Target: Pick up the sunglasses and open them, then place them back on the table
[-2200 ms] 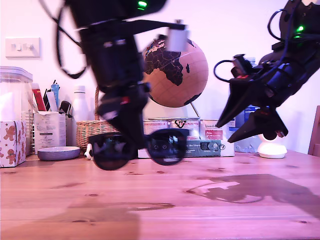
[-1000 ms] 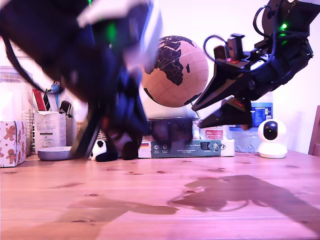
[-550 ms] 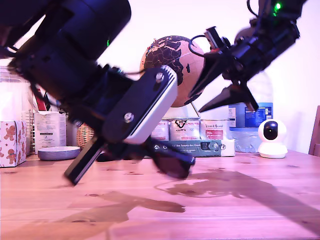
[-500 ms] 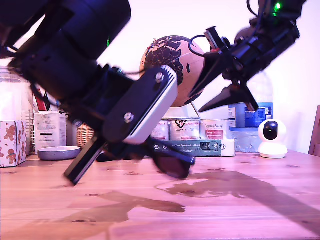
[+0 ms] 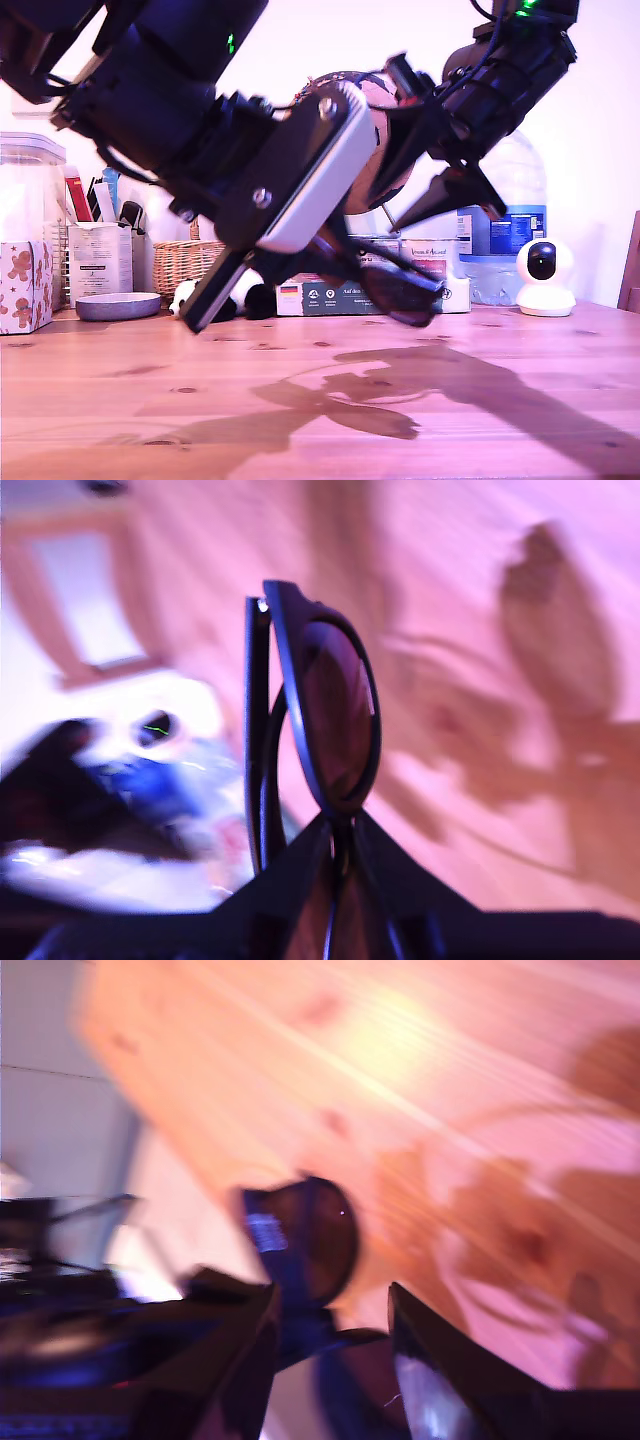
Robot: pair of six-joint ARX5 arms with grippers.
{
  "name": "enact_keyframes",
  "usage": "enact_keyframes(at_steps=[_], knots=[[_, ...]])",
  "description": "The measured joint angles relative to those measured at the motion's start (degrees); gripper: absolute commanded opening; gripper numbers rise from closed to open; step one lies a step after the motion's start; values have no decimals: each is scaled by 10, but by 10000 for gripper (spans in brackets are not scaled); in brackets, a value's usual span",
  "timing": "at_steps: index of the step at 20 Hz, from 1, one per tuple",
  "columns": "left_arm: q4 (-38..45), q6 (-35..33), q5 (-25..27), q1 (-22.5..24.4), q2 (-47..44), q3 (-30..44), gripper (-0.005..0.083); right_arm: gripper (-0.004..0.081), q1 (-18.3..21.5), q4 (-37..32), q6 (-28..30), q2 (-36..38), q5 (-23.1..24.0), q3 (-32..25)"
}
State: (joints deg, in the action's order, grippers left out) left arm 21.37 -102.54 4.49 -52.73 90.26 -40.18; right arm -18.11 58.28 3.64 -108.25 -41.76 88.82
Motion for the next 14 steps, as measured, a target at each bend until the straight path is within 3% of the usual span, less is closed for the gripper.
enact_keyframes(at_steps=[5,10,14], knots=[[6,-8,-51,0,0,0,-12,297,1,38,29,0,19,0],[5,-8,-75,0,0,0,-11,297,0,98,142,0,19,0],[5,3,-93,0,0,0,-11,297,0,106,202,0,6,0]])
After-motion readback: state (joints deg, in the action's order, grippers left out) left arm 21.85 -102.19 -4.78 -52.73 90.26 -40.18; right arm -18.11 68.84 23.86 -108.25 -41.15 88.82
